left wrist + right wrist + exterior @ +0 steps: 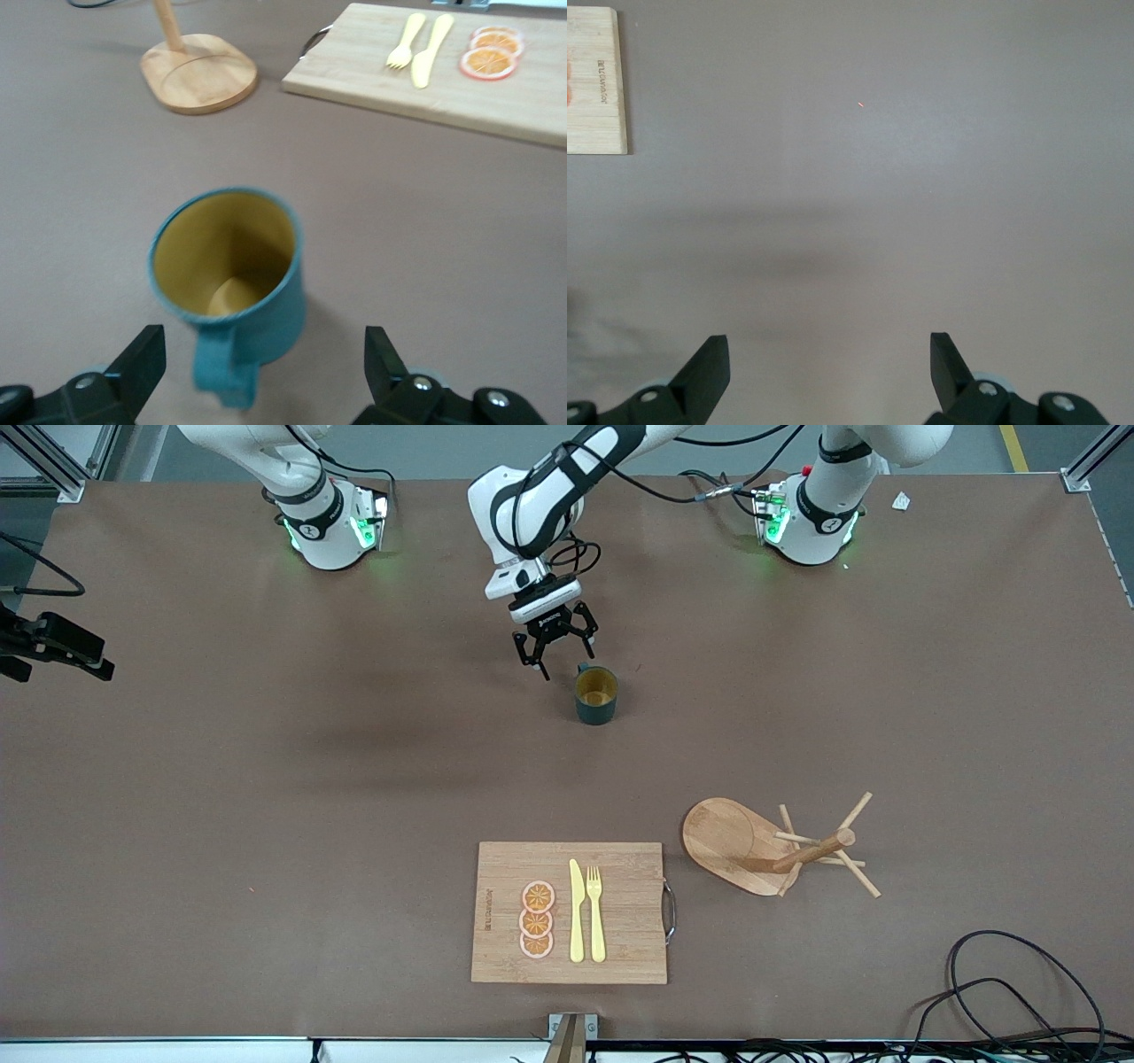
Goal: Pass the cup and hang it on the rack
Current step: 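Lower the left gripper onto the mug handle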
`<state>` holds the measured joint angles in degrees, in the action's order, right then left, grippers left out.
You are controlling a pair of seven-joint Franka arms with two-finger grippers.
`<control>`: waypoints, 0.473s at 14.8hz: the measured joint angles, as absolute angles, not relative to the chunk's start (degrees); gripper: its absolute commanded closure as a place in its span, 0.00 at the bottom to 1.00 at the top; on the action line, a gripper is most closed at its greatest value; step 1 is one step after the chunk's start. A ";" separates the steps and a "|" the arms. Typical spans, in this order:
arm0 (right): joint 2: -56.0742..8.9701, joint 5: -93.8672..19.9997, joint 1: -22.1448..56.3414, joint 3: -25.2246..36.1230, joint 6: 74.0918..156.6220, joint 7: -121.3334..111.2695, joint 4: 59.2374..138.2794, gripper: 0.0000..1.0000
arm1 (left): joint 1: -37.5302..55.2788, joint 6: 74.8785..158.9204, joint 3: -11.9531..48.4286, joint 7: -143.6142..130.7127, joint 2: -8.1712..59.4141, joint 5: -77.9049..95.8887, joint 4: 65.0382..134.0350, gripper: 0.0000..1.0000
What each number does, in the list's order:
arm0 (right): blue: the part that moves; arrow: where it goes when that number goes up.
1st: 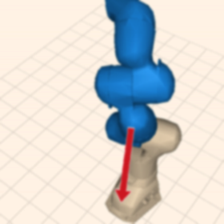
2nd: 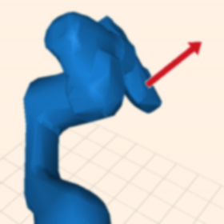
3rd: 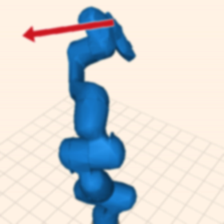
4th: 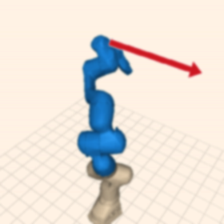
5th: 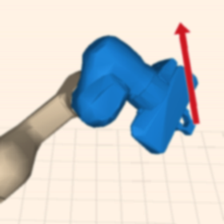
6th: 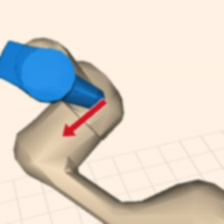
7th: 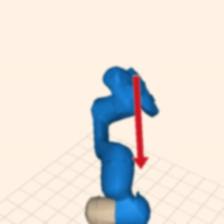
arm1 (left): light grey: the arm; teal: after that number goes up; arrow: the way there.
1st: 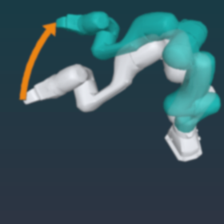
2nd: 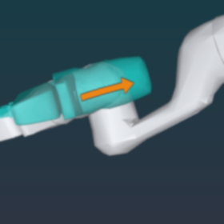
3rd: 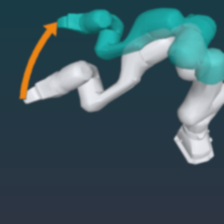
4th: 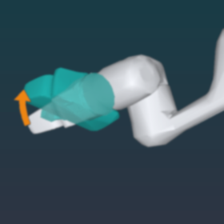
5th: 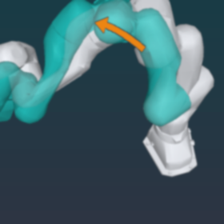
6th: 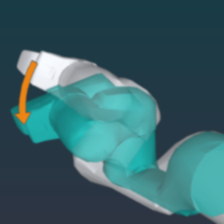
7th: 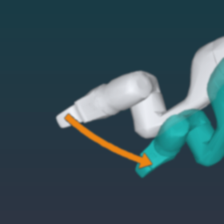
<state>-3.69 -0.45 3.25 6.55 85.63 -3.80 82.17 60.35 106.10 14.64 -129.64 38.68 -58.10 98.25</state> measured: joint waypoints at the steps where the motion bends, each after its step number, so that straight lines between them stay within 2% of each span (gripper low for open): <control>1: -3.68 -0.45 2.73 5.97 85.63 -3.80 82.17 0.00 | 61.14 105.14 14.66 -130.61 39.32 -58.10 98.39 0.01; 7: -3.49 -0.45 2.47 5.51 85.65 -3.80 82.18 0.00 | 61.50 104.61 14.28 -133.00 41.67 -60.17 98.52 0.03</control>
